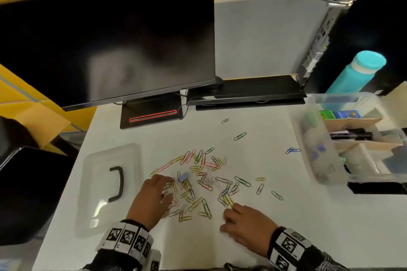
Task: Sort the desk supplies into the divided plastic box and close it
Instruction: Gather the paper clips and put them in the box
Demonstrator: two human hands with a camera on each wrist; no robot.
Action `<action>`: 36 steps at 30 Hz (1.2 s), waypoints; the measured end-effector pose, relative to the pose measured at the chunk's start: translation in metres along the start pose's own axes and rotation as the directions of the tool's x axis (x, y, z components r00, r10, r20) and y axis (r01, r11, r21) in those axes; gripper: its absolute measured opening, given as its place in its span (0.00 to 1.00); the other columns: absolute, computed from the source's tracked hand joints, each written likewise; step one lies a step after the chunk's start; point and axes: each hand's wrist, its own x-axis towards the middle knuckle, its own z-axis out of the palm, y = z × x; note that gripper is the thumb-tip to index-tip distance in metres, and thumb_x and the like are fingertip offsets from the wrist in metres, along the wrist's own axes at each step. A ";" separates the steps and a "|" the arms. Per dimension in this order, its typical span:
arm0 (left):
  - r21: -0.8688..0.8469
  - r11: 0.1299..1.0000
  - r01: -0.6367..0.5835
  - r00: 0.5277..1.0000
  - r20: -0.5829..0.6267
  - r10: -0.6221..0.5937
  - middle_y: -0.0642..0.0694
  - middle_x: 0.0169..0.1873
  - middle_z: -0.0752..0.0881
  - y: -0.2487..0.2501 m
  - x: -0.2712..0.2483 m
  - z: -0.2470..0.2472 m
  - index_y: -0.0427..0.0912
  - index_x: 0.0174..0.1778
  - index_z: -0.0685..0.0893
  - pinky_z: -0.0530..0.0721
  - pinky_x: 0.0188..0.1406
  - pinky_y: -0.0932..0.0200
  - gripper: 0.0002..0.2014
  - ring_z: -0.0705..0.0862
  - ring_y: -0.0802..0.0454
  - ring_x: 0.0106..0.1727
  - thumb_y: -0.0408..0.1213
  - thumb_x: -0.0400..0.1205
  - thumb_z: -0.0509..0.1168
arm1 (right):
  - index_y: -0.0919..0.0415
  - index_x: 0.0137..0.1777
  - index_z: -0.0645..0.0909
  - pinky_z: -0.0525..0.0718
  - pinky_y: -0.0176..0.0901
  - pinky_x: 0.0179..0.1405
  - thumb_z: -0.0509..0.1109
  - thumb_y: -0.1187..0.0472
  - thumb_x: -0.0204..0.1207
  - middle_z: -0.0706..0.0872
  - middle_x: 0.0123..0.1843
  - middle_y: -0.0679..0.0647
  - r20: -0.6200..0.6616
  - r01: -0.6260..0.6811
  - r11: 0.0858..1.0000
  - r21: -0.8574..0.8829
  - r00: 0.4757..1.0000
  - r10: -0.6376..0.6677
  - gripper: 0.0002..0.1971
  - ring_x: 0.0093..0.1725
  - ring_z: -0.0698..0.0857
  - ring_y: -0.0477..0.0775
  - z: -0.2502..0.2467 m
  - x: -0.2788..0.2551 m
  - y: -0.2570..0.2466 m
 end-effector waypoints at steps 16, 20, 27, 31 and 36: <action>0.281 0.835 -0.473 0.879 0.209 0.428 0.43 0.57 0.80 0.014 0.066 -0.002 0.40 0.61 0.82 0.84 0.46 0.50 0.16 0.80 0.44 0.55 0.26 0.77 0.63 | 0.52 0.49 0.79 0.78 0.29 0.50 0.67 0.54 0.78 0.83 0.47 0.46 -0.174 -0.322 0.532 0.783 0.708 0.685 0.04 0.47 0.81 0.41 -0.019 0.025 0.010; 0.173 0.896 -0.409 0.907 0.186 0.378 0.48 0.58 0.77 0.011 0.064 -0.017 0.45 0.66 0.77 0.82 0.54 0.54 0.19 0.79 0.50 0.57 0.40 0.79 0.66 | 0.63 0.52 0.80 0.86 0.42 0.47 0.65 0.67 0.80 0.86 0.39 0.61 0.151 -0.169 -0.060 0.984 0.597 0.788 0.04 0.41 0.87 0.56 -0.035 0.038 0.015; -0.252 0.955 -0.155 0.986 0.019 0.165 0.50 0.49 0.79 0.000 0.047 -0.056 0.50 0.56 0.84 0.82 0.51 0.70 0.11 0.82 0.61 0.47 0.43 0.78 0.69 | 0.55 0.46 0.76 0.77 0.50 0.30 0.52 0.66 0.83 0.82 0.33 0.56 0.205 -0.403 0.169 0.899 0.731 0.650 0.12 0.29 0.78 0.59 -0.043 0.077 -0.003; -0.578 0.816 0.031 1.000 0.016 -0.027 0.45 0.52 0.82 -0.016 0.037 -0.068 0.45 0.49 0.84 0.88 0.47 0.64 0.06 0.87 0.54 0.45 0.32 0.78 0.70 | 0.48 0.53 0.70 0.80 0.46 0.36 0.53 0.53 0.82 0.85 0.43 0.50 0.182 -0.373 0.749 0.548 0.927 0.329 0.06 0.39 0.83 0.55 -0.054 0.111 -0.035; -0.705 0.692 0.157 0.986 0.067 -0.155 0.37 0.54 0.79 -0.043 0.025 -0.063 0.43 0.45 0.79 0.89 0.46 0.58 0.09 0.84 0.49 0.42 0.24 0.78 0.67 | 0.55 0.67 0.64 0.79 0.49 0.39 0.60 0.52 0.80 0.84 0.49 0.60 0.173 -0.126 0.961 0.245 0.981 0.085 0.18 0.42 0.83 0.63 -0.044 0.149 -0.064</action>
